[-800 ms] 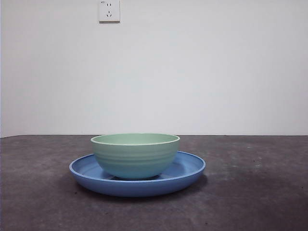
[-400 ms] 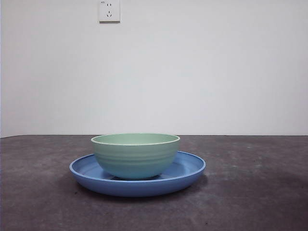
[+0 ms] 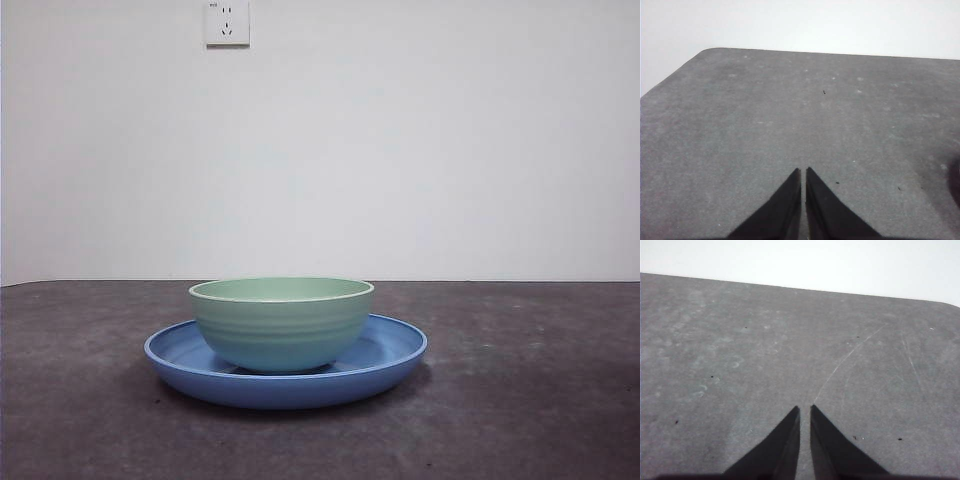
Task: Place the green bowl on the blue plate
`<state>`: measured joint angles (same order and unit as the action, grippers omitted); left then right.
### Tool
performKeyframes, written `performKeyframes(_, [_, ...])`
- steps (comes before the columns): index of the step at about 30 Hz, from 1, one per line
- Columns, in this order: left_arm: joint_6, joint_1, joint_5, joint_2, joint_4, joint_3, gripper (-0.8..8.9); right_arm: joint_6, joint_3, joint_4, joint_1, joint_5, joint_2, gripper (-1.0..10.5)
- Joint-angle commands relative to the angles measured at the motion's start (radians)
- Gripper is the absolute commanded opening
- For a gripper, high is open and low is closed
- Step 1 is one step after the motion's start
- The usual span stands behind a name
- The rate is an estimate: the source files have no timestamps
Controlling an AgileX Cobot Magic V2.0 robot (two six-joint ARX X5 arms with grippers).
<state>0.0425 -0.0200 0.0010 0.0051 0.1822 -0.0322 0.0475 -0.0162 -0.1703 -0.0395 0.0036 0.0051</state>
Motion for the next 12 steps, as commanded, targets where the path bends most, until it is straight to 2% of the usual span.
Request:
performKeyframes(1, [-0.008, 0.001, -0.002, -0.002, 0.007, 0.021, 0.19, -0.014, 0.005, -0.008, 0.002, 0.004, -0.002, 0.3])
performKeyframes(12, [-0.008, 0.001, -0.002, -0.002, 0.007, 0.021, 0.19, -0.014, 0.005, 0.014, 0.002, 0.004, -0.002, 0.3])
